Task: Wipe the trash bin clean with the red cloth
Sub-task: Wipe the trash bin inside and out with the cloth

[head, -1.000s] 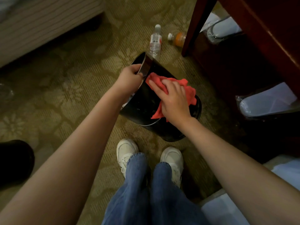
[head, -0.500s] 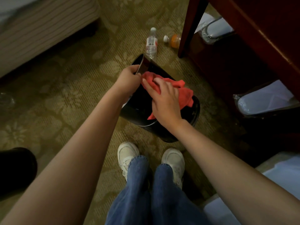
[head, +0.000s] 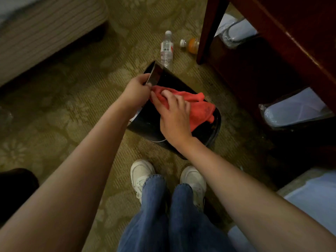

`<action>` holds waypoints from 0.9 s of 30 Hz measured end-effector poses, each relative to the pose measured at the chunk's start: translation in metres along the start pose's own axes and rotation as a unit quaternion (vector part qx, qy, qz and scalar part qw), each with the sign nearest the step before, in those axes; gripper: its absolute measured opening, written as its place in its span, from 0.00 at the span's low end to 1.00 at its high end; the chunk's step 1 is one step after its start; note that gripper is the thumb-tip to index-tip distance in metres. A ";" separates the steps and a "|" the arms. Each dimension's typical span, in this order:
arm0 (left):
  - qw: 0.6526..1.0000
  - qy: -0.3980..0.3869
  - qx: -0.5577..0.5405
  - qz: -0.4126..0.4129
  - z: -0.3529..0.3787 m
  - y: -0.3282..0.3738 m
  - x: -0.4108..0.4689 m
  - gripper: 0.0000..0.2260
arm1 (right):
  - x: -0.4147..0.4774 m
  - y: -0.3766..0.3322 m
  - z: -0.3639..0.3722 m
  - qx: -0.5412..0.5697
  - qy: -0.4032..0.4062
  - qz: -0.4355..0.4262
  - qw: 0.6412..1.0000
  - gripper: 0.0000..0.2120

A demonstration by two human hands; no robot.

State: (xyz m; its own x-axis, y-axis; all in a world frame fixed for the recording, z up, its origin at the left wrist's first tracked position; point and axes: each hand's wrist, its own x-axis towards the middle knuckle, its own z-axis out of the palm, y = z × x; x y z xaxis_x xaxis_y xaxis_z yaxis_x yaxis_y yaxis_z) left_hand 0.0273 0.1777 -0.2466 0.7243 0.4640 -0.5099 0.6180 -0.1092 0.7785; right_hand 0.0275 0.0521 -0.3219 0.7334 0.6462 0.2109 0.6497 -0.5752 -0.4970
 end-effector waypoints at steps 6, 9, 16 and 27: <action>0.999 -0.016 -0.037 -0.006 0.000 0.000 -0.010 0.14 | -0.029 0.059 -0.005 0.015 -0.014 0.112 0.994 0.29; 1.000 -0.012 -0.017 -0.001 0.005 0.005 -0.010 0.14 | -0.035 0.060 -0.009 -0.012 -0.020 0.164 0.986 0.29; 1.000 0.015 -0.017 0.005 0.004 0.002 -0.006 0.14 | -0.003 0.001 -0.004 0.057 -0.024 -0.035 0.997 0.27; 1.000 -0.003 0.015 0.001 0.008 0.004 -0.001 0.16 | -0.014 0.049 -0.012 0.040 0.002 0.072 0.997 0.24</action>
State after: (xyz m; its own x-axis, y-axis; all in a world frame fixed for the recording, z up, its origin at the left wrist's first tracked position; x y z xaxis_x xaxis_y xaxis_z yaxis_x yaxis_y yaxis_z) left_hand 0.0318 0.1701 -0.2457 0.7269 0.4591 -0.5107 0.6256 -0.1360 0.7682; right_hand 0.0517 0.0090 -0.3389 0.8186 0.5582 0.1350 0.5197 -0.6199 -0.5879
